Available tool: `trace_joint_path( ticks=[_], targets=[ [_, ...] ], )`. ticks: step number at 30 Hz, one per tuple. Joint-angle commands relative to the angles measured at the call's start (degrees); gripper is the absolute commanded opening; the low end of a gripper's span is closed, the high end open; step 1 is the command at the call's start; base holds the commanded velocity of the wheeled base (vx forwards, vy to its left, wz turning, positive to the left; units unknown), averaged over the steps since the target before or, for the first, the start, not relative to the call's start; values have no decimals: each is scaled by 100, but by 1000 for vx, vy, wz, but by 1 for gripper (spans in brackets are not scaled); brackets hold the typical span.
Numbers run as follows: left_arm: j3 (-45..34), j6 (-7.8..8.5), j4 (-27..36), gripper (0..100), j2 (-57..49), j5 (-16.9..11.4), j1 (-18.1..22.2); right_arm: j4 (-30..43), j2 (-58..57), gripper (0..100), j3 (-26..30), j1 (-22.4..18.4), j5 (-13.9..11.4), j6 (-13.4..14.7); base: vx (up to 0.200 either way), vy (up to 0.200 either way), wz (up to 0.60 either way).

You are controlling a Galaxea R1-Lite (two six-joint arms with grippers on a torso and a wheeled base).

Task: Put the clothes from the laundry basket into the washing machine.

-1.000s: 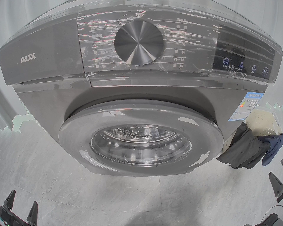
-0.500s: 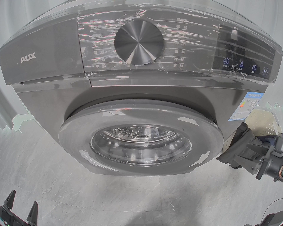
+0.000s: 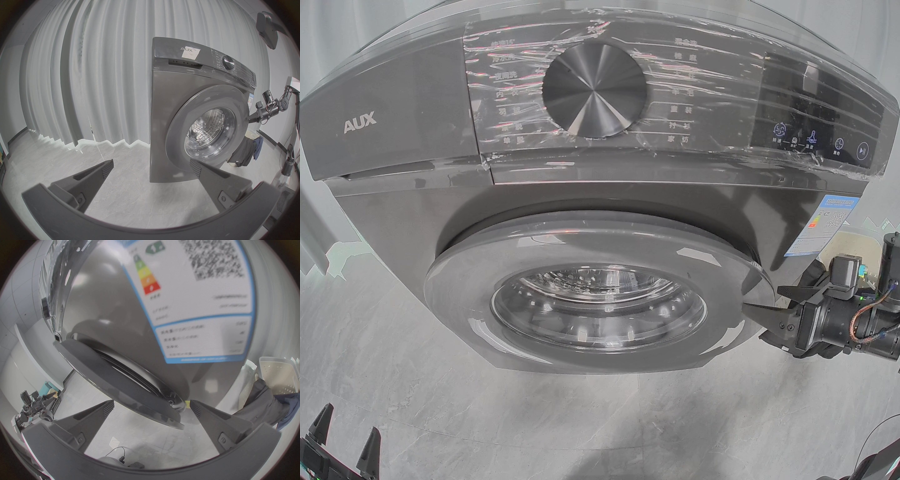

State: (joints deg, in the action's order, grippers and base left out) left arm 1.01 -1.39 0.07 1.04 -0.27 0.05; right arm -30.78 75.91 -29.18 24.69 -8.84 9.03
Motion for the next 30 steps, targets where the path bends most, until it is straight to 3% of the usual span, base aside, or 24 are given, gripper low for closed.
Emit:
trace_joint_path(
  ticks=[1,12,20,30],
  targets=[
    [-92,-2,-7,100,-95,0,-5,-7,249,100,-79,194,-21,11,0,0,0],
    [-92,-10,1,100,-95,0,4,11,310,100,-8,528,-30,55,0,0,0],
    [-92,-2,1,100,-95,0,4,72,-481,100,950,669,-30,-42,0,0,0],
    [-92,7,1,100,-95,0,4,-262,-68,100,853,282,-30,90,-20,0,0]
  ],
)
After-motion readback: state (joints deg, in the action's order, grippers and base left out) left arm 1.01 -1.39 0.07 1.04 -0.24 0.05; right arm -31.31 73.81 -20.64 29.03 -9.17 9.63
